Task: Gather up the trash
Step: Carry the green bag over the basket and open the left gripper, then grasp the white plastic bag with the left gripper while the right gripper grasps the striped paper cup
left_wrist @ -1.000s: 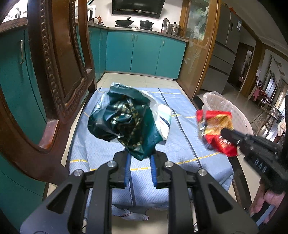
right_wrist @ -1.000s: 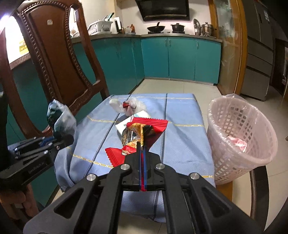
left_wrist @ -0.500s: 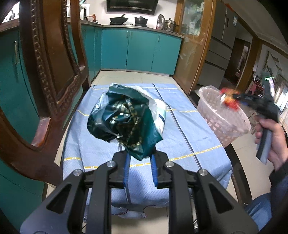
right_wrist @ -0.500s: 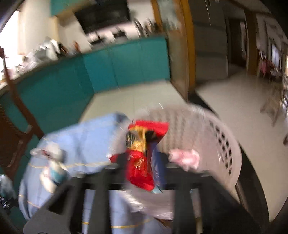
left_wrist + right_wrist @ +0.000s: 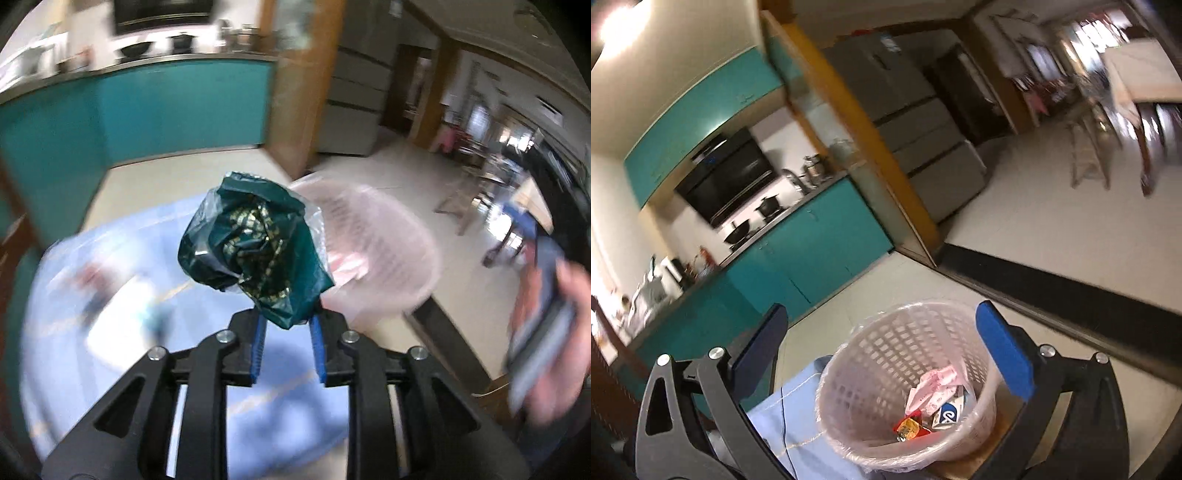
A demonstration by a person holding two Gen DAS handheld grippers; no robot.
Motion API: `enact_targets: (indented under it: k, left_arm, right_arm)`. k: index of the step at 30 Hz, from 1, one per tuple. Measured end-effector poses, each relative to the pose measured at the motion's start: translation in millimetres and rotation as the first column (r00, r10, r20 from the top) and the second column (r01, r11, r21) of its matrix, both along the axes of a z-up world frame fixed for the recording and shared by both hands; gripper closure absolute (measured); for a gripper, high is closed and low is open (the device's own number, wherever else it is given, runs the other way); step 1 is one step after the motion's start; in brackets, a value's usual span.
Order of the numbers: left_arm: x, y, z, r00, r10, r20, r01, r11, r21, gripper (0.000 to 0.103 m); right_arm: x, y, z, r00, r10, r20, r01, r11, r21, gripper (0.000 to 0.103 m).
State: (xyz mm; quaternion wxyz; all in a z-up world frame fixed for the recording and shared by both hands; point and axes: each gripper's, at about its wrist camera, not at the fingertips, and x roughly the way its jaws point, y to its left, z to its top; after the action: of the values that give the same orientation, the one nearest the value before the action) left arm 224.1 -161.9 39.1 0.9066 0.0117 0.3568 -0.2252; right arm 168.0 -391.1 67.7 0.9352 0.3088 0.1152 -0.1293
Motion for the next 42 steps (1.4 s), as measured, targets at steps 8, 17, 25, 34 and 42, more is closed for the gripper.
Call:
enact_targets:
  k: [8,17,25,34,42]
  left_arm:
    - [62.5,-38.1,-30.9,0.993,0.105,-0.061,-0.104,0.994,0.023,0.008]
    - [37.3,116.6,-45.0,0.933,0.361,-0.014,-0.360,0.931,0.056,0.008]
    - [102.1,180.2,-73.1,0.873,0.445,-0.200,-0.450,0.893,0.020,0.008]
    - [158.2,197.5,-101.2,0.853,0.392,-0.345,-0.426,0.904,-0.027,0.079]
    - [58.2,224.8,-7.5,0.885,0.463,-0.046,-0.465,0.878,-0.115,0.089]
  right_arm:
    - [1.4,-7.3,-4.1,0.998,0.055,-0.015,-0.055,0.998,0.016,0.004]
    - [15.4,72.0,9.0,0.943,0.328,-0.061,-0.332,0.939,-0.094,0.004]
    - [48.8,202.3,-29.5,0.662,0.628,-0.409,-0.749,0.569,-0.339,0.004]
    - [78.1,260.2,-67.9,0.419,0.741,-0.525,-0.903,0.281,-0.324,0.004]
    - [111.2,313.9,-84.6,0.302,0.783,-0.543,-0.930,0.117,-0.348,0.003]
